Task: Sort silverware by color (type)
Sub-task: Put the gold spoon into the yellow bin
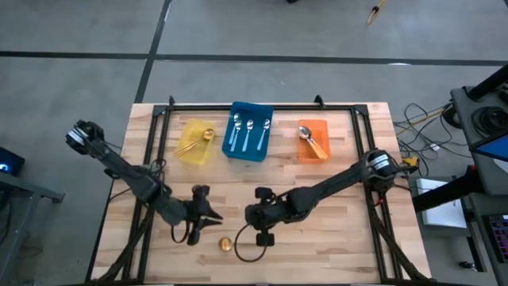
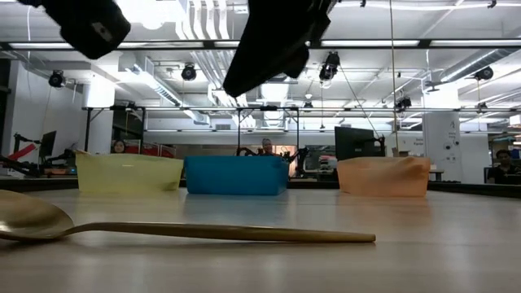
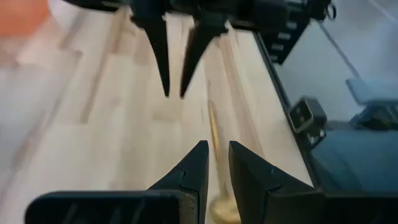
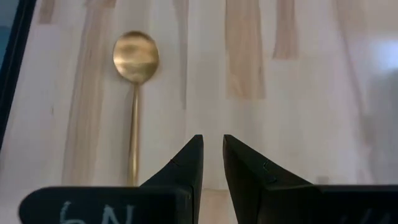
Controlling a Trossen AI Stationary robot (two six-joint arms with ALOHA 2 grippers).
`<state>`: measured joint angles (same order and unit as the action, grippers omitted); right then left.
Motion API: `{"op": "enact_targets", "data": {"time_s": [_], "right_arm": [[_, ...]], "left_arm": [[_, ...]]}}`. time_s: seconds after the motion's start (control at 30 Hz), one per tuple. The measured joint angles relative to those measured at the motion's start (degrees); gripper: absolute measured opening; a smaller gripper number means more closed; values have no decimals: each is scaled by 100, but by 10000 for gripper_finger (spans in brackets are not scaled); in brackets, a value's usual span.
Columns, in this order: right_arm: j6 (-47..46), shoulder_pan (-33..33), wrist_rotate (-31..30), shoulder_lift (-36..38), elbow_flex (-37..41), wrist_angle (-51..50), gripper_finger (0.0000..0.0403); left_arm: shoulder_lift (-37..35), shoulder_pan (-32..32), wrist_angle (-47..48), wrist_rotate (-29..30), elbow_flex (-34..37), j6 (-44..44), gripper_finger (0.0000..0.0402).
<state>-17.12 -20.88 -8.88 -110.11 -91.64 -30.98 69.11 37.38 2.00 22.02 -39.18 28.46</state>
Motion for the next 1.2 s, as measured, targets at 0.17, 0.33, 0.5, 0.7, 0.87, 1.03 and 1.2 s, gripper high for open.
{"op": "enact_targets", "data": {"time_s": [0.17,0.33,0.5,0.7,0.87,1.03,1.2], "right_arm": [[-322,-173,37,-256,0,58,52],[-519,-263,41,-434,0,261,52],[-615,-251,-7,-445,-3,374,52],[-638,-286,-8,-445,-2,463,52],[-746,-313,-8,-445,-2,424,52],[-918,-344,-7,-445,-2,386,52],[-928,-477,13,-445,-2,386,52]], "left_arm": [[526,232,-256,7,0,215,45],[1071,349,-357,17,-97,357,45],[1584,381,-368,9,-312,354,45],[1928,417,-151,-2,-487,213,45],[1972,520,-38,-4,-565,254,45],[1967,760,17,-7,-579,267,45],[1958,1008,236,-2,-579,578,45]]}}
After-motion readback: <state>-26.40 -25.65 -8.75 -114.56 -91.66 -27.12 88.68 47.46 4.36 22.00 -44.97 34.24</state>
